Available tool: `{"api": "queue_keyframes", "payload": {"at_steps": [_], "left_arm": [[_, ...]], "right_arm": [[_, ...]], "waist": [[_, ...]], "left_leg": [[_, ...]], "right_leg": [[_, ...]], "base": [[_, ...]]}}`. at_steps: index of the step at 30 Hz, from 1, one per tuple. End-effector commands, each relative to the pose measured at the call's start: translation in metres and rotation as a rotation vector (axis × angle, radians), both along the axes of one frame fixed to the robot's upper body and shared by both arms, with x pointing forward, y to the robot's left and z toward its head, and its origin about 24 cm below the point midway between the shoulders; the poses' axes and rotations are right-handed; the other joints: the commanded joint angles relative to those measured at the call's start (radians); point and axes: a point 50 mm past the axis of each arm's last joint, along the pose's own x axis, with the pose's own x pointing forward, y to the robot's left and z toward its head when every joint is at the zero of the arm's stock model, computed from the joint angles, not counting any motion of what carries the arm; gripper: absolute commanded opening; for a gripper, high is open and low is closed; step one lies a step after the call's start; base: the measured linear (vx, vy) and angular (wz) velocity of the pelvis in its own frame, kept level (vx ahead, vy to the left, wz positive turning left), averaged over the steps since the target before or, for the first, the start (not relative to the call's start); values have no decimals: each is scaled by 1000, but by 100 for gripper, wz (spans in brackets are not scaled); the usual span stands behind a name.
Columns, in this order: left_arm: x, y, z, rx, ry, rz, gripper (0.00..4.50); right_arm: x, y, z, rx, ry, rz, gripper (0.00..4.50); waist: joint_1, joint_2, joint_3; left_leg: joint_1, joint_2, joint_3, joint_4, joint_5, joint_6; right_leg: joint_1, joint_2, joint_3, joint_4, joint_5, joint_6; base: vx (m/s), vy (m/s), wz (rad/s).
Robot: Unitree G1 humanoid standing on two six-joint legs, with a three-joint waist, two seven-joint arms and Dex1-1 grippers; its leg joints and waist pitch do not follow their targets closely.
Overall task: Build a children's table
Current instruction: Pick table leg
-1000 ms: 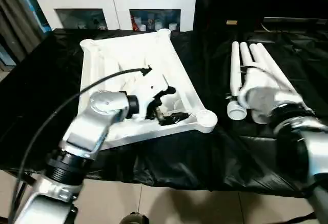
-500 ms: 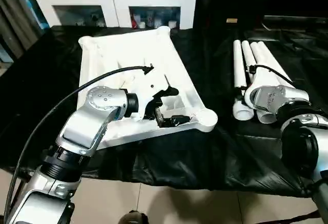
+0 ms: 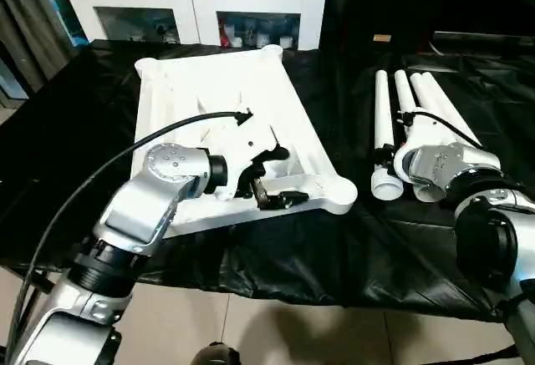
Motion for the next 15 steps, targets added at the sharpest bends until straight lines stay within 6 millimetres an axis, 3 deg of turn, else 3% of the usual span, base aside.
{"api": "queue_keyframes", "payload": {"at_steps": [1, 6, 11, 13, 15], "left_arm": [[8, 0, 9, -18, -43, 66, 450], [21, -3, 16, -109, -72, 190, 450], [31, -6, 19, -168, -78, 286, 450], [32, -8, 19, -177, -74, 289, 450], [39, -14, 23, -289, 21, 358, 450]], "right_arm": [[-1, 2, -3, 43, -9, -1, 186], [8, 4, 12, 129, -129, -12, 186], [12, 7, 21, 216, -276, 72, 186], [12, 8, 22, 228, -288, 87, 186], [13, 18, 39, 398, -446, 249, 186]], "waist": [[0, -21, -82], [1, -26, -86], [1, -11, -88], [1, -14, -89], [3, -4, -88]], "left_leg": [[35, 35, -4, -61, -89, 18], [31, 35, -4, -55, -53, 58], [31, 35, -6, -49, -41, 85], [32, 37, -5, -48, -37, 94], [31, 36, -4, -46, -54, 98]], "right_leg": [[46, -41, 21, -58, 49, -258], [51, -43, 20, -55, 99, -271], [51, -40, 17, -52, 123, -287], [51, -38, 16, -52, 144, -297], [51, -38, 15, -53, 138, -310]], "base": [[0, 0, 0], [0, 0, 0], [0, 0, 0], [0, 0, 0], [0, 0, 0]]}}
